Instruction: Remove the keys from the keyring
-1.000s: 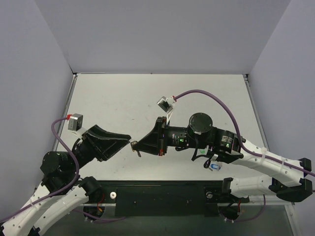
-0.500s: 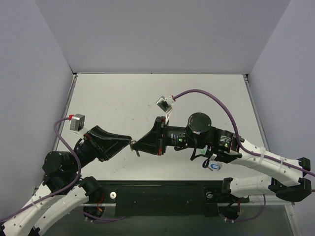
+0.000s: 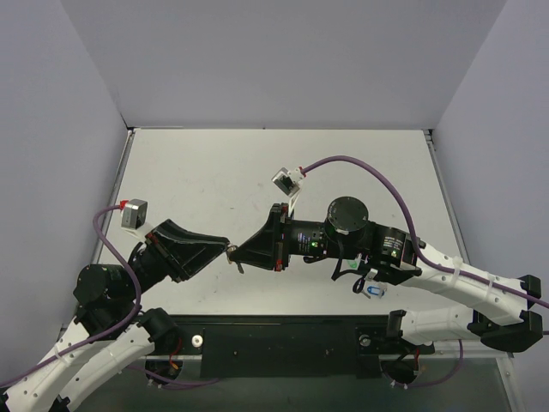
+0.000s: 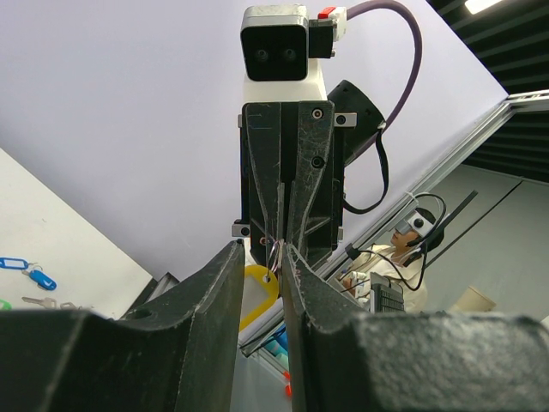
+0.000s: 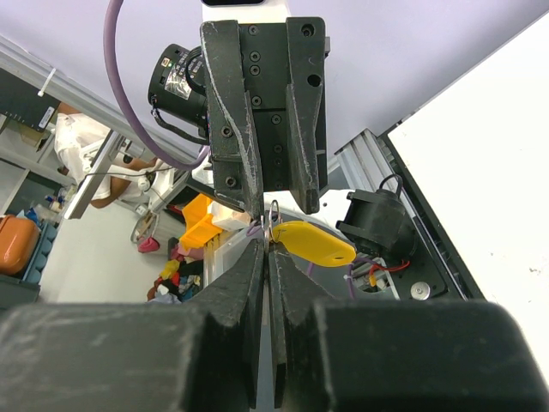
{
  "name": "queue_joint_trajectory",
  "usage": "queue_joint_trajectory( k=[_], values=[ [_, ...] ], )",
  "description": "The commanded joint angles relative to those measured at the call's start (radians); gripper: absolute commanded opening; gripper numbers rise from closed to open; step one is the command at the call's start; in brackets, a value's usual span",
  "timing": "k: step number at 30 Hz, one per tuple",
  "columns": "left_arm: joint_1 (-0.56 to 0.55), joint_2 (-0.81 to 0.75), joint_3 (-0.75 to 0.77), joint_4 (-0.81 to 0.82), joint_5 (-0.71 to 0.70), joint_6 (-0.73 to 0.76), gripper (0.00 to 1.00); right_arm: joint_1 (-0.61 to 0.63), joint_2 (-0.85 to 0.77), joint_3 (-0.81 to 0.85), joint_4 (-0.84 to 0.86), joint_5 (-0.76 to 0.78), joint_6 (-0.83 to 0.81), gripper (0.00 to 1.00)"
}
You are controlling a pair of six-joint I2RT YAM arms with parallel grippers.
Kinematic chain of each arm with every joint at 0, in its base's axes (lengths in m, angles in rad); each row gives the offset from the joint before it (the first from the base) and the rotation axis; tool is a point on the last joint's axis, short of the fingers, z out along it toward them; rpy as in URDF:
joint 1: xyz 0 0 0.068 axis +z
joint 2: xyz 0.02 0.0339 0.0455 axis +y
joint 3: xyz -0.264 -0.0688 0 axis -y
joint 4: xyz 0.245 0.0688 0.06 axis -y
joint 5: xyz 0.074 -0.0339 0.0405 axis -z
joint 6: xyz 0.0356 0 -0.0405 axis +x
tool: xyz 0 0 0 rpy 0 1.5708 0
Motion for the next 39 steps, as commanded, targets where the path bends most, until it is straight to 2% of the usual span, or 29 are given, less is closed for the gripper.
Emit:
queue_joint_trajectory(
  k=[1,14,23,29,33,36,39],
  values=[
    [-0.002,-0.006,0.013,0.039,-0.007,0.013,0.34,0.003,-0.007,0.001,0.071,-0.008,0.007,0.0],
    [-0.001,-0.009,0.018,0.036,-0.006,0.015,0.37,0.008,-0.01,-0.019,0.079,0.002,0.012,0.0],
    [-0.001,-0.011,0.019,0.031,-0.01,0.016,0.27,0.011,-0.008,-0.016,0.074,-0.001,0.009,0.0],
    [-0.001,-0.009,0.021,0.025,-0.01,0.019,0.27,0.014,-0.01,-0.022,0.076,-0.001,0.01,0.0],
    [-0.001,-0.009,0.018,0.025,-0.012,0.019,0.18,0.016,-0.011,-0.024,0.071,-0.002,0.009,0.0],
    [-0.002,-0.007,0.016,0.023,-0.01,0.019,0.05,0.016,-0.013,-0.024,0.068,-0.002,0.007,0.0],
    [-0.002,-0.004,0.015,0.019,-0.009,0.024,0.0,0.016,-0.014,-0.024,0.06,-0.003,0.006,0.0]
  ],
)
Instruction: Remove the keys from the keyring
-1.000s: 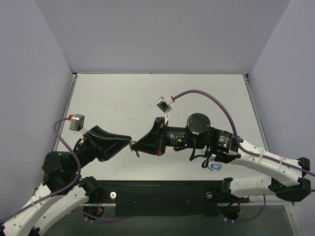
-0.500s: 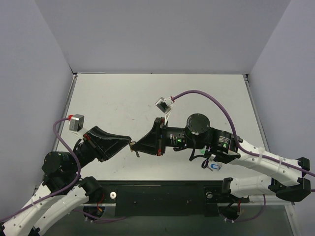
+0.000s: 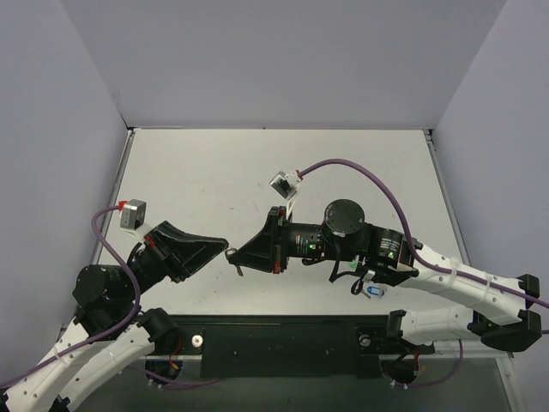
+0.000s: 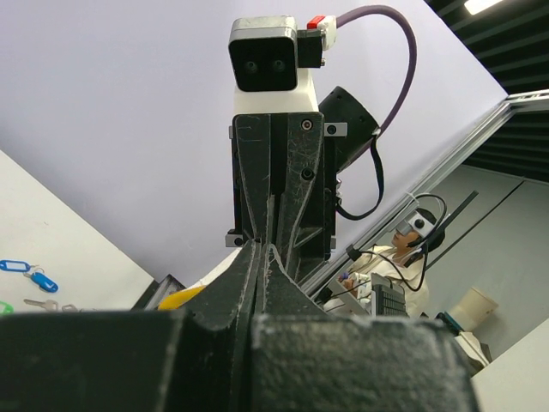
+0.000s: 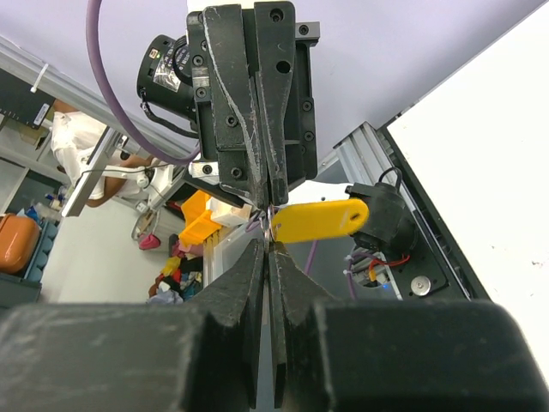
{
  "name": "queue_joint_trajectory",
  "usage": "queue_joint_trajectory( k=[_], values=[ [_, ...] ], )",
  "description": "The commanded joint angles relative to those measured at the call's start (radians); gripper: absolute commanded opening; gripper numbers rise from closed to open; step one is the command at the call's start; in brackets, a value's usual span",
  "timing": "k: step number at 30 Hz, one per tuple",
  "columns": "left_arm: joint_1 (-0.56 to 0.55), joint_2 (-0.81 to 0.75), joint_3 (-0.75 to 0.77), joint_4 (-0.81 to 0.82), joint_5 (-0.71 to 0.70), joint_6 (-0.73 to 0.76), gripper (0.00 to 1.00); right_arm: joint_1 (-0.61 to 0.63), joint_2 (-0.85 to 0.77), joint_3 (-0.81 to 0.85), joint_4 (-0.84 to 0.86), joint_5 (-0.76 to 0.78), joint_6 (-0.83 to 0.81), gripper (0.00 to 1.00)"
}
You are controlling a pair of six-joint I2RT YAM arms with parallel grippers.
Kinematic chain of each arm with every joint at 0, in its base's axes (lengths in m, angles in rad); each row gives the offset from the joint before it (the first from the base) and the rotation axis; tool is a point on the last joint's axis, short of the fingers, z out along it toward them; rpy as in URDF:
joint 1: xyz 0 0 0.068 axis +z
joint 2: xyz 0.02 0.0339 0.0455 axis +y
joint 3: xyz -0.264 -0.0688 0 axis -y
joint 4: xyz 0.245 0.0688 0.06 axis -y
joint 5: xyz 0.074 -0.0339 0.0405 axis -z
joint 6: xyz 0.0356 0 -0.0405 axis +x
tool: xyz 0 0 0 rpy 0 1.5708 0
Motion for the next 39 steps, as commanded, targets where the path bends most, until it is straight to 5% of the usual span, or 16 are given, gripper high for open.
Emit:
queue_joint_trajectory(
  k=[1,39],
  values=[
    [-0.002,0.002,0.015,0.018,0.0,0.022,0.0,0.008,-0.016,0.002,0.048,-0.003,-0.003,0.0],
    [-0.002,0.042,0.188,-0.471,0.171,0.408,0.0,0.007,0.048,0.153,-0.133,-0.019,-0.068,0.0]
  ],
)
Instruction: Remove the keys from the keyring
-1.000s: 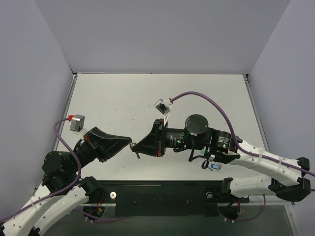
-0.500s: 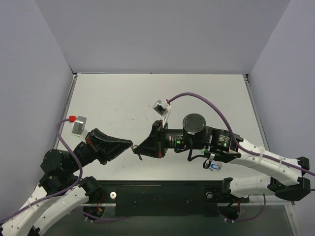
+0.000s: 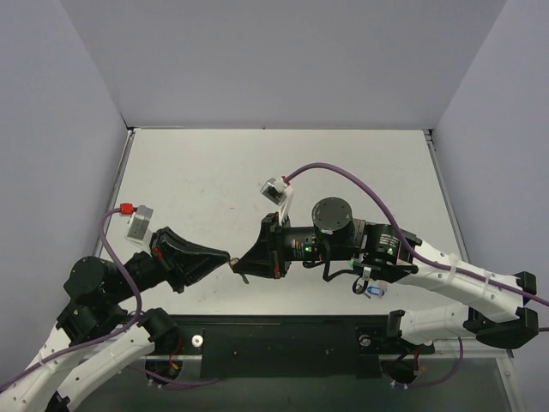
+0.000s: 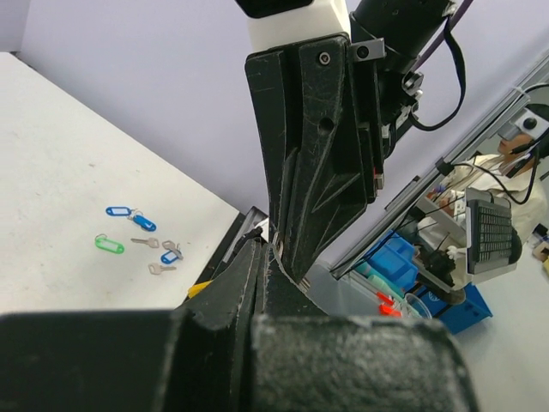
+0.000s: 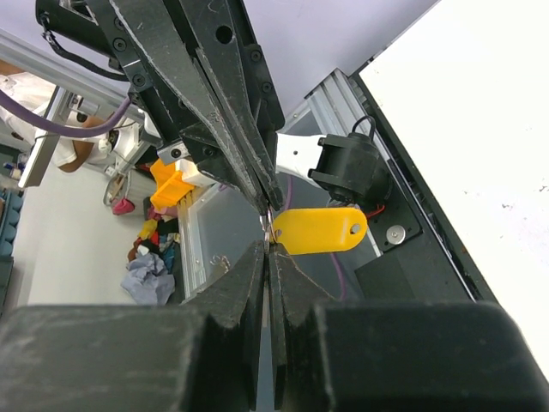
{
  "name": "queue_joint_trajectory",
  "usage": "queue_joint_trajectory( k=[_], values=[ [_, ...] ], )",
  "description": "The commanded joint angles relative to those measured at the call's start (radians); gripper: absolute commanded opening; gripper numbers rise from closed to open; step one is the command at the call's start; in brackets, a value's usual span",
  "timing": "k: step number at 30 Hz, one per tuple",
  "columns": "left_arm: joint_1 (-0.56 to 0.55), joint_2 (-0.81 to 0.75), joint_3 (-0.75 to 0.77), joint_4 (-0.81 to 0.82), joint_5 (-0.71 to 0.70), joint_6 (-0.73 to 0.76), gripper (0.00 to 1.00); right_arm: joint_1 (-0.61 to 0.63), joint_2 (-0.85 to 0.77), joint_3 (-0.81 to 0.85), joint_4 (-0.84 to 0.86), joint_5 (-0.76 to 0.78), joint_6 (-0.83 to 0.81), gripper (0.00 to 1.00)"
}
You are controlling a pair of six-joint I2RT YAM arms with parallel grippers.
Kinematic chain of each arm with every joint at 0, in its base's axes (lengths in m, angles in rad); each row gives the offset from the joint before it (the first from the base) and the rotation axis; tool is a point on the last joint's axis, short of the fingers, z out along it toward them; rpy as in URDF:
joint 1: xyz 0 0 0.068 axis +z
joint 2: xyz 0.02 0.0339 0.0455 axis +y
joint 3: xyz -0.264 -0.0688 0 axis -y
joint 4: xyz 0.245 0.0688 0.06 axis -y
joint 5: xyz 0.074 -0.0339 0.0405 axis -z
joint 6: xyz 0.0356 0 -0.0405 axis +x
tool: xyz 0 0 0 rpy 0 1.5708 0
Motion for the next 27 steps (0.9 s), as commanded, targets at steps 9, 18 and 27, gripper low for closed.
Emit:
queue_joint_trajectory(
  k=[9,18,27],
  values=[
    [-0.002,0.073,0.096,-0.207,0.102,0.136,0.0,0.005,0.04,0.127,-0.012,-0.002,-0.042,0.0],
    [-0.001,0.103,0.132,-0.321,0.082,0.205,0.0,0.005,0.089,0.189,-0.101,0.009,-0.04,0.0],
    [-0.002,0.141,0.149,-0.419,0.085,0.266,0.0,0.003,0.162,0.282,-0.231,0.024,-0.071,0.0]
  ],
)
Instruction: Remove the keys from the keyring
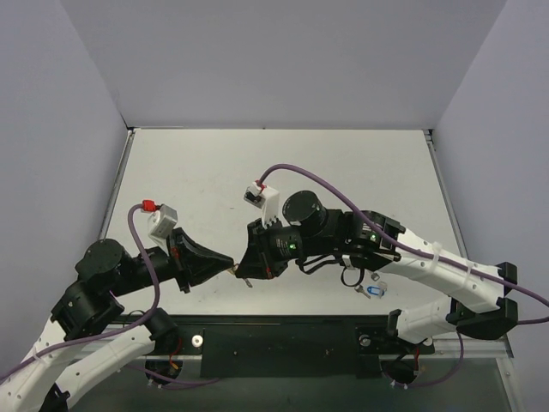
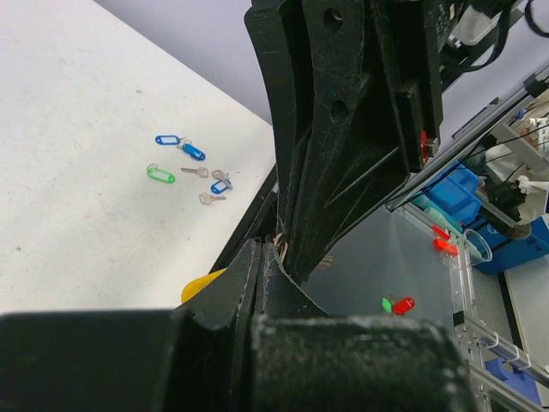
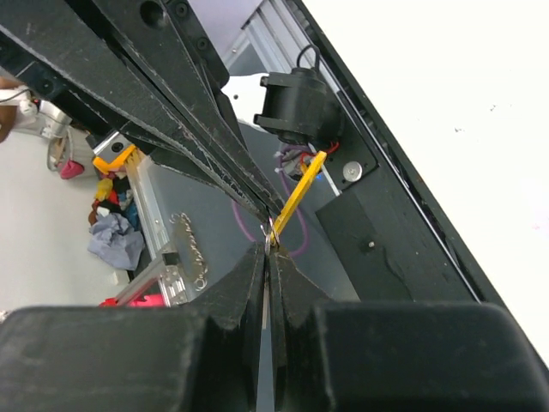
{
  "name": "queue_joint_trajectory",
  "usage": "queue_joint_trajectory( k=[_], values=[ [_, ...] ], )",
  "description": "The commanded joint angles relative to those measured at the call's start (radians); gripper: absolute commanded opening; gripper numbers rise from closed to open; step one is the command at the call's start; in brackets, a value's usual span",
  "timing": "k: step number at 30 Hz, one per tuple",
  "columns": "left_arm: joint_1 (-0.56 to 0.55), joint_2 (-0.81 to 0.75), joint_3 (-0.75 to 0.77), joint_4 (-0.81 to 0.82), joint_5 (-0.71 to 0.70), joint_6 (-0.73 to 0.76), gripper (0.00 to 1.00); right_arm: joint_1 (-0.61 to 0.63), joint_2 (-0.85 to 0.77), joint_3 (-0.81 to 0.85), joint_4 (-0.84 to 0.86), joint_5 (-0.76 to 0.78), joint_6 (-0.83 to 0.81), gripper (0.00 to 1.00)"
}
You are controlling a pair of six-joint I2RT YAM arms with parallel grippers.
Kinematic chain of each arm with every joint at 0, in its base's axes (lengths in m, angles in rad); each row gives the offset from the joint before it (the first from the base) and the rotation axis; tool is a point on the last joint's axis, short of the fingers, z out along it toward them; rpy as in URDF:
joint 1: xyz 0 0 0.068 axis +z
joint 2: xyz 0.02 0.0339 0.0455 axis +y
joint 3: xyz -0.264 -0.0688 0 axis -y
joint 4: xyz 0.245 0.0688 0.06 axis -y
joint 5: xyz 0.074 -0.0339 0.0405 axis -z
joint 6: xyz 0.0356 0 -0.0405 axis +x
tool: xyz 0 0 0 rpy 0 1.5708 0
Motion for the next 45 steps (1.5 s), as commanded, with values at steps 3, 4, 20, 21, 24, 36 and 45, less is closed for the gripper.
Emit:
queue_joint_trajectory(
  k=[3,4,20,21,24,36,45],
  values=[
    [-0.003,0.059,0.023,-0.159,0.02,0.062,0.0,0.004,0.064,0.18,-0.02,0.029,-0.055,0.0],
    [-0.003,0.062,0.023,-0.165,0.017,0.067,0.0,0.006,0.082,0.196,-0.033,0.029,-0.063,0.0],
    [-0.006,0.099,0.021,-0.234,-0.058,0.088,0.0,0.029,0.316,0.575,-0.355,0.038,-0.206,0.0],
    [-0.004,0.1,0.018,-0.24,-0.073,0.087,0.0,0.035,0.311,0.576,-0.355,0.035,-0.212,0.0],
    [-0.004,0.123,0.007,-0.248,-0.105,0.081,0.0,0.055,0.302,0.581,-0.355,0.038,-0.23,0.0],
    [-0.006,0.12,-0.042,-0.272,-0.265,0.045,0.0,0.096,0.19,0.53,-0.32,0.228,-0.218,0.0],
    [-0.004,0.114,-0.048,-0.358,-0.444,0.019,0.0,0.139,0.038,0.392,-0.268,0.422,-0.157,0.0]
  ],
)
